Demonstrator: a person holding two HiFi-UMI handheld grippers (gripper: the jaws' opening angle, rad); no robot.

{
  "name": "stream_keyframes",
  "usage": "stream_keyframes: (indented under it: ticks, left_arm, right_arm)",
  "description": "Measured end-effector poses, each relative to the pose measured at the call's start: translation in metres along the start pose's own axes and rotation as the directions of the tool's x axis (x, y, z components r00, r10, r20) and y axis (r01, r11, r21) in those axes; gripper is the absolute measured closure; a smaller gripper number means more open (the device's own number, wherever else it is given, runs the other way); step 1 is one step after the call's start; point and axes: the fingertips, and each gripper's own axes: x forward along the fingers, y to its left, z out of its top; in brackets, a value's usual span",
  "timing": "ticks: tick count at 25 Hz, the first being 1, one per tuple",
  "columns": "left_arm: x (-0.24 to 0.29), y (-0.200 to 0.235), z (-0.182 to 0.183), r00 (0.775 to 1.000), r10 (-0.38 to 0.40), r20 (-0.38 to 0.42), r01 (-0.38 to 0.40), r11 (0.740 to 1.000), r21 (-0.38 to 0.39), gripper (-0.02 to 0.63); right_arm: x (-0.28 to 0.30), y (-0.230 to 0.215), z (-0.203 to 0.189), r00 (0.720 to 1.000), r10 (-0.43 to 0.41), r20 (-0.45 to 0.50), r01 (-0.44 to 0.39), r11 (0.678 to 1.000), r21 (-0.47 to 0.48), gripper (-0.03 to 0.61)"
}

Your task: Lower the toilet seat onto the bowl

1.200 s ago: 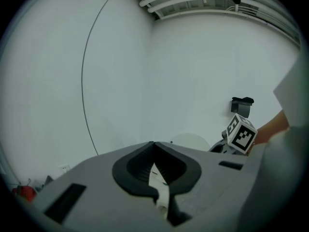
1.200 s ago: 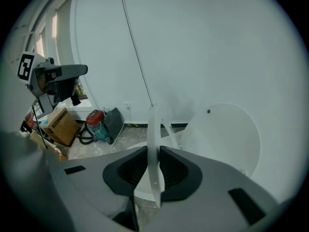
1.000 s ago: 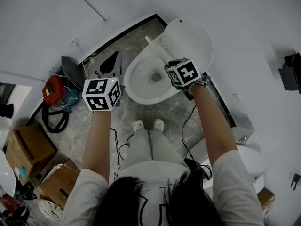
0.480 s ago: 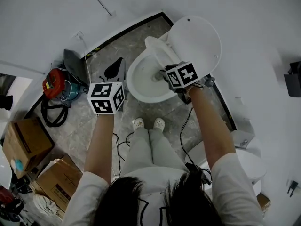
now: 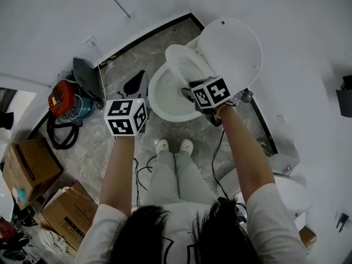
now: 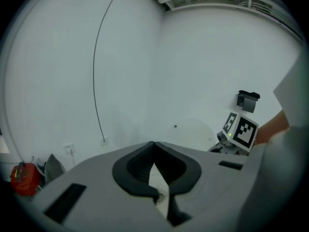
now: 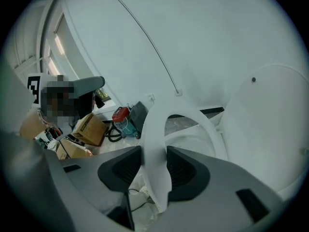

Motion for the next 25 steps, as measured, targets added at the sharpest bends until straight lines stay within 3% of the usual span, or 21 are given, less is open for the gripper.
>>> stream_keyframes:
  ticks: [25]
  left_arm:
    - [0.024, 0.037, -0.073, 0.996, 0.058, -0.066, -0.063, 0.994, -0.086, 0.604]
  right_arm:
    - [0.083, 0.039, -0.037, 0.986, 0.107, -0.129, -0.115, 0.991, -0.064, 0.368]
